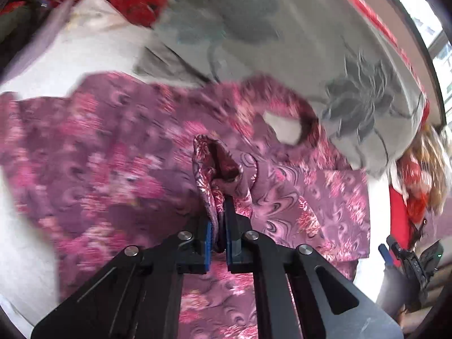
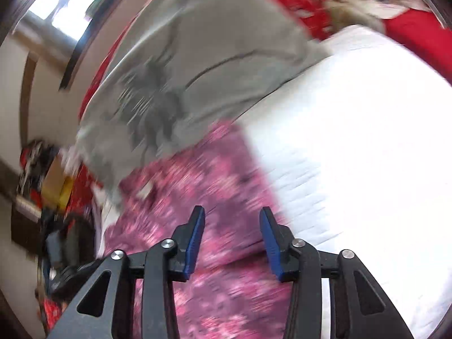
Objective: Fold small clothes
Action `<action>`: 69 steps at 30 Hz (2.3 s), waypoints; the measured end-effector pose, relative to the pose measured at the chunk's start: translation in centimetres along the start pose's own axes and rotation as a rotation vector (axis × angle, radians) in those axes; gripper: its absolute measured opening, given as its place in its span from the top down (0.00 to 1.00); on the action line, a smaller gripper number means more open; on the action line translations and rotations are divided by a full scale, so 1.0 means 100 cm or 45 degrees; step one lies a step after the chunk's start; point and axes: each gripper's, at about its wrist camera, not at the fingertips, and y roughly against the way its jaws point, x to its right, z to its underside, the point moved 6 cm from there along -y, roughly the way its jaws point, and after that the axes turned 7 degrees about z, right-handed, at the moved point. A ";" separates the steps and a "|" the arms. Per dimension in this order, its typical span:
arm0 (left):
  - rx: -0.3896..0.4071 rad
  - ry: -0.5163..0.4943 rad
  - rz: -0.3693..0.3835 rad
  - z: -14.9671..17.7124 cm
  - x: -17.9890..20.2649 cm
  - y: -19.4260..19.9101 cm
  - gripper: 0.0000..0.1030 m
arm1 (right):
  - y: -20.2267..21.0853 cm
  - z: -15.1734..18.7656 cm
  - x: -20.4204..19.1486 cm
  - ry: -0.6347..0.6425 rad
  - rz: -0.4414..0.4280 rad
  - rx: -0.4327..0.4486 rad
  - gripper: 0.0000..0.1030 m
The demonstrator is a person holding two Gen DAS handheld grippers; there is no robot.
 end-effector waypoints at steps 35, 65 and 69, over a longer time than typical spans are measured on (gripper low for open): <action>-0.156 -0.052 -0.117 0.040 -0.025 -0.021 0.57 | -0.078 0.062 -0.062 0.380 0.069 -0.199 0.84; 0.245 0.906 -0.355 -0.033 -0.396 0.122 0.35 | -0.135 0.176 -0.240 0.837 -0.185 -0.067 0.73; 0.283 0.908 -0.402 -0.049 -0.403 0.114 0.39 | -0.134 0.176 -0.237 0.823 -0.204 -0.066 0.73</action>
